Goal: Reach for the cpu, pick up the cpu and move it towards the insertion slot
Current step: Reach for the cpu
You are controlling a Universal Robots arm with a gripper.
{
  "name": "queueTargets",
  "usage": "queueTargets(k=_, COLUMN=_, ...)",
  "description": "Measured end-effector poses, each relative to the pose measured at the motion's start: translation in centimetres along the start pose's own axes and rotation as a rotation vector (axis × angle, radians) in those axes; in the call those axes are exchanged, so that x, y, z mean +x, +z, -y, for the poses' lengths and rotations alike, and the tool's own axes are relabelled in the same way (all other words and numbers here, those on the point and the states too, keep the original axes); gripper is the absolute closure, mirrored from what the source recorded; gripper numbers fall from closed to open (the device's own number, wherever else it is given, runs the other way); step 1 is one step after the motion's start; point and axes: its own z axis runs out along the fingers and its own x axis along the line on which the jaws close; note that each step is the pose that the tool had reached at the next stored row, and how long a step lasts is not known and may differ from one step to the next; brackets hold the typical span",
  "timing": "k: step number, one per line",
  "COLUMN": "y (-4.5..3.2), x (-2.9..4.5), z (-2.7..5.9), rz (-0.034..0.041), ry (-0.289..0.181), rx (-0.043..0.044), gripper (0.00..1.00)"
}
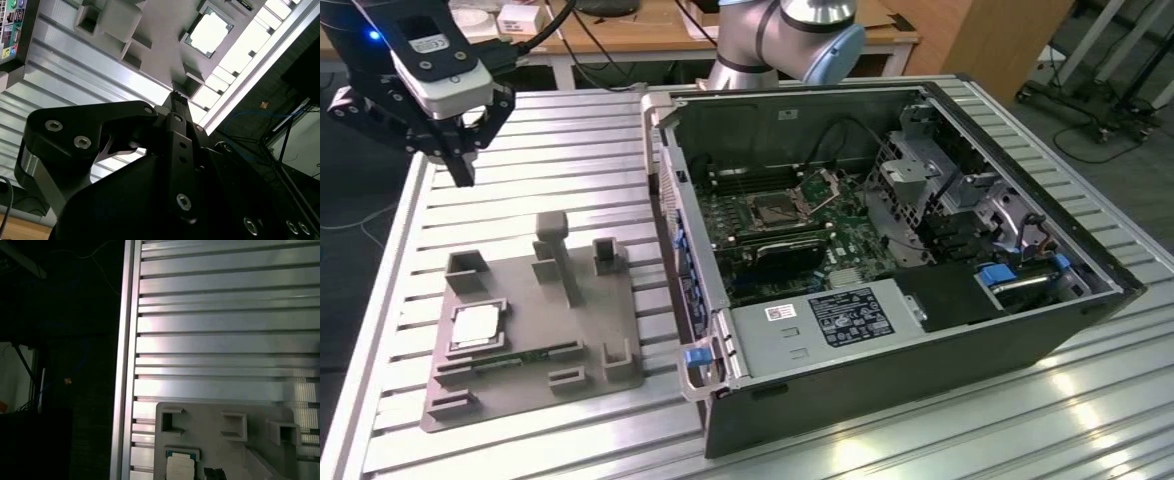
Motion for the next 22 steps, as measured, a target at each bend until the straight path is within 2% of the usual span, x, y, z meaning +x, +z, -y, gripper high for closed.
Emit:
queueTargets(k=6, y=0.16, x=0.88, z=0.01, rz=-0.0001, ry=0.000, rx=0.0000, gripper=0.89)
queueTargets(k=12, y=0.39, x=1.12, z=0.85, rz=0.0000, ry=0.000, rx=0.0000, gripper=0.89)
queueTargets(k=22, y=0.38, x=1.26, z=1.00, rz=-0.0001, ry=0.000, rx=0.0000, gripper=0.89)
